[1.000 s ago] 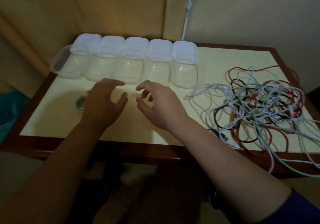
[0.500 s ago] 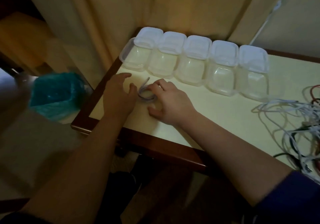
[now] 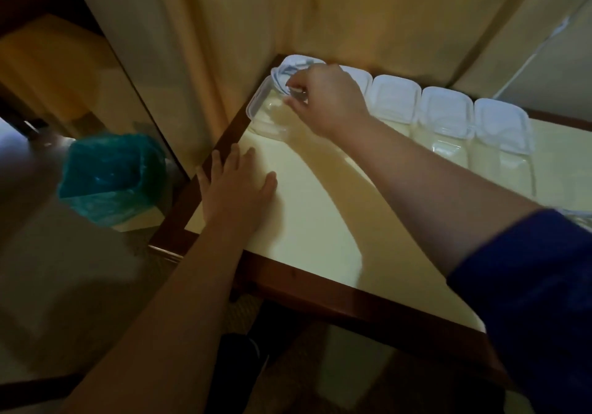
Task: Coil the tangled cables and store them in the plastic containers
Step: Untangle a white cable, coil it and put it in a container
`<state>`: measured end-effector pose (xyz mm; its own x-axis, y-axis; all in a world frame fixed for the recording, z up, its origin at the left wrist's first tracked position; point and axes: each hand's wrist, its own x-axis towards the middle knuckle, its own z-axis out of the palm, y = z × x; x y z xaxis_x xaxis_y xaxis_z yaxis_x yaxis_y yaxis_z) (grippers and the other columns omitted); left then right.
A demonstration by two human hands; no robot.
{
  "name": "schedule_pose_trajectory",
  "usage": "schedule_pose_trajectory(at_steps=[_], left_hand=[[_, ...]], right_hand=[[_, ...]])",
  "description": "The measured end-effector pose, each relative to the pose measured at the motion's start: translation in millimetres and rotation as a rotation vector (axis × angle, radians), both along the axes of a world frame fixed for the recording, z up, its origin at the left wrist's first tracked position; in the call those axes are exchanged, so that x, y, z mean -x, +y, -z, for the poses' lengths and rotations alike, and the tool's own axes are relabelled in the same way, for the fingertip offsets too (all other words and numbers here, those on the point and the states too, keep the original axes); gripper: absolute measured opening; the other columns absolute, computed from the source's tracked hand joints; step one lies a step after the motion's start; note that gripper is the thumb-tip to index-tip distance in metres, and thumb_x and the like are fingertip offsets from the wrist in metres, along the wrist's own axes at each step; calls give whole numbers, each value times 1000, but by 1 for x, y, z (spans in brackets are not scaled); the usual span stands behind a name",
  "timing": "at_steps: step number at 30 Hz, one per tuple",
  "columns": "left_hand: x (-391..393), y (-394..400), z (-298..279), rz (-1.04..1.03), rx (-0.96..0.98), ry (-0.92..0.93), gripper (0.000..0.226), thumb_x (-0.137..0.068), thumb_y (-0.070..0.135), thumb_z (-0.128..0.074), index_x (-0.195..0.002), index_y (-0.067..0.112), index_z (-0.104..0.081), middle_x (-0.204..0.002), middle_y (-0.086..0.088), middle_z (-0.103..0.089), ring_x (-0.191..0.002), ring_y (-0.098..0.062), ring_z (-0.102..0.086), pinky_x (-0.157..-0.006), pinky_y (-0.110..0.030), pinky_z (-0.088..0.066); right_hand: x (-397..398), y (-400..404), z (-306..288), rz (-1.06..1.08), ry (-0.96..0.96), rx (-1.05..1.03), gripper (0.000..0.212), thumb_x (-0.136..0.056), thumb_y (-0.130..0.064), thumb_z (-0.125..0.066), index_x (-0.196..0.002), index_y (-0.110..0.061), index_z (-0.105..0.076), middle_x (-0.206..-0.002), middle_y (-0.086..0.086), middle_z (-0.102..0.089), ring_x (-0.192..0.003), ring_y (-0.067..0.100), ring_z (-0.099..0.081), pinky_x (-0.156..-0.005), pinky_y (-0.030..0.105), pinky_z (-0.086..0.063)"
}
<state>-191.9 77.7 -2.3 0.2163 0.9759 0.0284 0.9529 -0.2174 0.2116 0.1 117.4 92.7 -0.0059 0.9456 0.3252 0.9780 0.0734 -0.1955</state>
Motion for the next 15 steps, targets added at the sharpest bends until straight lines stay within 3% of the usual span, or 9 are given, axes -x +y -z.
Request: schedule_pose_trajectory(at_steps=[3, 6, 7, 10, 13, 15], left_hand=[[-1, 2, 1, -8, 18, -23, 70, -101, 62, -29, -162, 29, -19, -172, -1, -12, -158, -31, -4, -126, -59, -1], [-2, 4, 2, -13, 20, -37, 71, -100, 63, -32, -161, 30, -20, -171, 0, -13, -158, -31, -5, -125, -60, -1], [-2, 4, 3, -14, 16, -38, 71, -100, 63, -33, -161, 30, -21, -171, 0, -14, -158, -31, -6, -125, -60, -2], [-3, 4, 2, -15, 1, -33, 70, -100, 64, -33, -160, 30, -22, -171, -1, -17, -158, -32, -8, -125, -61, -3], [-5, 3, -1, -19, 23, -34, 70, -100, 62, -35, -161, 29, -23, -171, -2, -16, -158, -33, -8, -125, -61, -3], [-8, 4, -5, -32, 49, -53, 67, -100, 58, -39, -159, 27, -27, -170, -4, -20, -157, -35, -10, -124, -63, -4]], right_hand=[[-3, 44, 11, 84, -34, 93, 42, -96, -33, -63, -61, -21, -44, -62, -6, -41, -74, 23, -50, -55, 29, -26], [5, 63, 15, 64, -163, 178, 17, -95, -31, -57, -85, -21, -66, -74, -4, -49, -80, 22, -55, -62, 29, -36], [7, 68, 17, 50, -214, 210, 19, -96, -34, -54, -90, -22, -68, -76, -4, -50, -81, 22, -56, -62, 29, -37], [8, 73, 24, 51, -256, 252, 33, -96, -37, -59, -68, -21, -49, -68, -4, -46, -77, 20, -54, -55, 25, -30], [11, 65, 21, 49, -130, 297, 38, -98, -35, -58, -66, -19, -46, -63, -1, -45, -61, 17, -45, -52, 29, -29], [10, 49, 10, 46, -10, 279, 39, -97, -38, -59, -66, -16, -53, -63, 1, -50, -57, 15, -45, -58, 34, -37]])
